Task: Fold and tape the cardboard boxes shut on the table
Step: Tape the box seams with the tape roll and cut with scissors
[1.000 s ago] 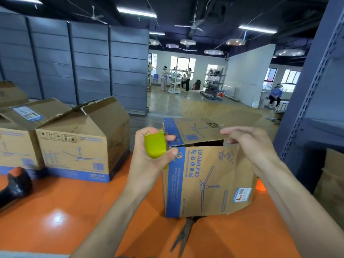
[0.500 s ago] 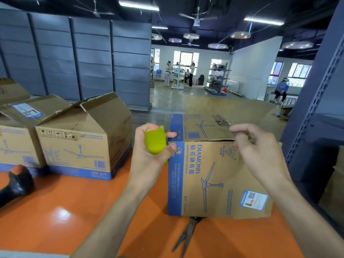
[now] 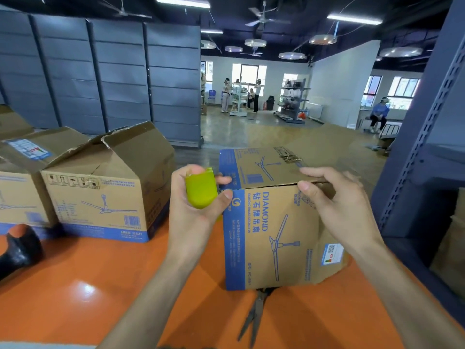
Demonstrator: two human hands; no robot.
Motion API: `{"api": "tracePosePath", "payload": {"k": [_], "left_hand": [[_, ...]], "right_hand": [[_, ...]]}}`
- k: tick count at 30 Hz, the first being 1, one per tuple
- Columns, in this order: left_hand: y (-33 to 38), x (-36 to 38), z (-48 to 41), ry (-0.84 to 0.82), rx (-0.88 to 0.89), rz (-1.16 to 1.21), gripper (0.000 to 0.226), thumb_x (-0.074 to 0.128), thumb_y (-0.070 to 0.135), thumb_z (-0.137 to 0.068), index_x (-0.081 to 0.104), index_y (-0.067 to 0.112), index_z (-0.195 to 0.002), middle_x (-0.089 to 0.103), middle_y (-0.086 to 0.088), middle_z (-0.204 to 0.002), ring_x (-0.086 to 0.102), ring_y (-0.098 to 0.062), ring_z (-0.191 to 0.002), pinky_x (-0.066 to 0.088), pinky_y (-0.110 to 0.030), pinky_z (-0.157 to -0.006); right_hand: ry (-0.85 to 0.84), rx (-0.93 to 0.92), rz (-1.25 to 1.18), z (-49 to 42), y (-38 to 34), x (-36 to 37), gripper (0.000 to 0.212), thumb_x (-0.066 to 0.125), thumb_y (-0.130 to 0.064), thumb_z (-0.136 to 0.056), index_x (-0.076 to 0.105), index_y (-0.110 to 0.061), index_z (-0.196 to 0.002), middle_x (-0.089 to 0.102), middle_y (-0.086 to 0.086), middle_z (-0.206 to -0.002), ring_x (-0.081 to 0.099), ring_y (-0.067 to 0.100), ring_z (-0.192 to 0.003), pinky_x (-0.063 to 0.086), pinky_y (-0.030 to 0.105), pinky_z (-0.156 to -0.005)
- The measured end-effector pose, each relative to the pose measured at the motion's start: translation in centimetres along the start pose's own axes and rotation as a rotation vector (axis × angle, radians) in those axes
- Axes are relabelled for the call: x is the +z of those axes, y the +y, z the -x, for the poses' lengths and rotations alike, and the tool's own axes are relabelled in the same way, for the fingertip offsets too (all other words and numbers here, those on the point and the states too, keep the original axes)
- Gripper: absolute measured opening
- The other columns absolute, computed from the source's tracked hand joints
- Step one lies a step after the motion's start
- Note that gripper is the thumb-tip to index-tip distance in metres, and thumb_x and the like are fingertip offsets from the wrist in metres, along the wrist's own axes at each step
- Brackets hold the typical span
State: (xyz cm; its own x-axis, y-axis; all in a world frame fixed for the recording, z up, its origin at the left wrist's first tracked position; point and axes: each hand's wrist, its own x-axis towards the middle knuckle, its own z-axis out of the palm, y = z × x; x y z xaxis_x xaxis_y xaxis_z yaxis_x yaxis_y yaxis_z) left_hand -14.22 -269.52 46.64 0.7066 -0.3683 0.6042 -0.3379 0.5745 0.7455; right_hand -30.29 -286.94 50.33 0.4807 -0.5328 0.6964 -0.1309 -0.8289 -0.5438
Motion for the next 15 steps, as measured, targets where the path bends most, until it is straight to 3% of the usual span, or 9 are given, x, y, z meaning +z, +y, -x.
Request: {"api": "tracePosePath", "payload": {"k": [2, 4, 6, 9, 10, 13, 15], "left_hand": [[0.2, 0.2, -0.1, 0.008, 0.008, 0.011, 0.047, 0.073, -0.009, -0.085, 0.047, 0.017, -0.115, 0.075, -0.01, -0.103, 0.071, -0.024, -0.109, 0.056, -0.03, -0.088], [0.5, 0.0, -0.2, 0.016, 0.013, 0.019, 0.048, 0.074, -0.009, -0.084, 0.048, 0.018, -0.114, 0.074, -0.01, -0.101, 0.071, -0.026, -0.107, 0.056, -0.029, -0.087], [0.9, -0.5, -0.2, 0.015, 0.031, 0.013, 0.049, 0.074, -0.011, -0.083, 0.048, 0.017, -0.113, 0.074, -0.012, -0.098, 0.071, -0.028, -0.107, 0.056, -0.028, -0.086], [1.5, -1.4, 0.1, 0.004, 0.049, -0.025, 0.049, 0.075, -0.009, -0.083, 0.049, 0.02, -0.114, 0.074, -0.014, -0.103, 0.07, -0.027, -0.111, 0.057, -0.029, -0.087], [1.7, -1.7, 0.3, 0.011, 0.055, -0.037, 0.048, 0.076, -0.007, -0.084, 0.049, 0.021, -0.113, 0.074, -0.014, -0.105, 0.07, -0.026, -0.111, 0.057, -0.028, -0.086], [1.8, -2.8, 0.5, 0.042, 0.065, -0.076, 0.045, 0.075, -0.002, -0.087, 0.048, 0.019, -0.115, 0.075, -0.012, -0.108, 0.07, -0.023, -0.11, 0.058, -0.027, -0.083], [1.6, -3.4, 0.5, 0.053, 0.051, -0.073, 0.045, 0.074, -0.002, -0.088, 0.047, 0.018, -0.117, 0.074, -0.012, -0.109, 0.07, -0.022, -0.112, 0.057, -0.027, -0.084]], "right_hand": [[-0.034, 0.048, -0.098, -0.6, 0.0, 0.2, 0.024, 0.067, -0.039, -0.09, 0.07, -0.038, -0.114, 0.066, -0.007, -0.096, 0.058, 0.015, -0.106, 0.043, 0.049, -0.103], [-0.064, 0.052, -0.131, -1.0, 0.5, 0.6, 0.022, 0.068, -0.037, -0.091, 0.069, -0.04, -0.113, 0.067, -0.002, -0.1, 0.06, 0.021, -0.105, 0.045, 0.047, -0.101], [-0.092, 0.045, -0.174, -1.2, 0.7, 1.4, 0.02, 0.068, -0.033, -0.092, 0.069, -0.042, -0.11, 0.067, 0.001, -0.101, 0.061, 0.018, -0.102, 0.048, 0.036, -0.097], [-0.108, 0.006, -0.287, -1.4, 0.7, 3.0, 0.025, 0.069, -0.021, -0.095, 0.067, -0.044, -0.105, 0.069, -0.003, -0.097, 0.061, -0.001, -0.087, 0.042, 0.01, -0.079], [-0.118, -0.003, -0.31, -1.7, 0.5, 3.4, 0.025, 0.069, -0.022, -0.095, 0.067, -0.045, -0.104, 0.069, -0.004, -0.096, 0.06, -0.003, -0.084, 0.041, 0.007, -0.077], [-0.179, -0.027, -0.301, -2.2, 0.5, 4.6, 0.018, 0.069, -0.034, -0.092, 0.068, -0.047, -0.104, 0.065, 0.0, -0.098, 0.059, 0.009, -0.095, 0.042, 0.019, -0.087], [-0.181, -0.058, -0.268, -2.2, 1.0, 5.1, 0.02, 0.069, -0.03, -0.094, 0.07, -0.046, -0.106, 0.063, 0.001, -0.101, 0.056, 0.018, -0.105, 0.042, 0.029, -0.095]]}}
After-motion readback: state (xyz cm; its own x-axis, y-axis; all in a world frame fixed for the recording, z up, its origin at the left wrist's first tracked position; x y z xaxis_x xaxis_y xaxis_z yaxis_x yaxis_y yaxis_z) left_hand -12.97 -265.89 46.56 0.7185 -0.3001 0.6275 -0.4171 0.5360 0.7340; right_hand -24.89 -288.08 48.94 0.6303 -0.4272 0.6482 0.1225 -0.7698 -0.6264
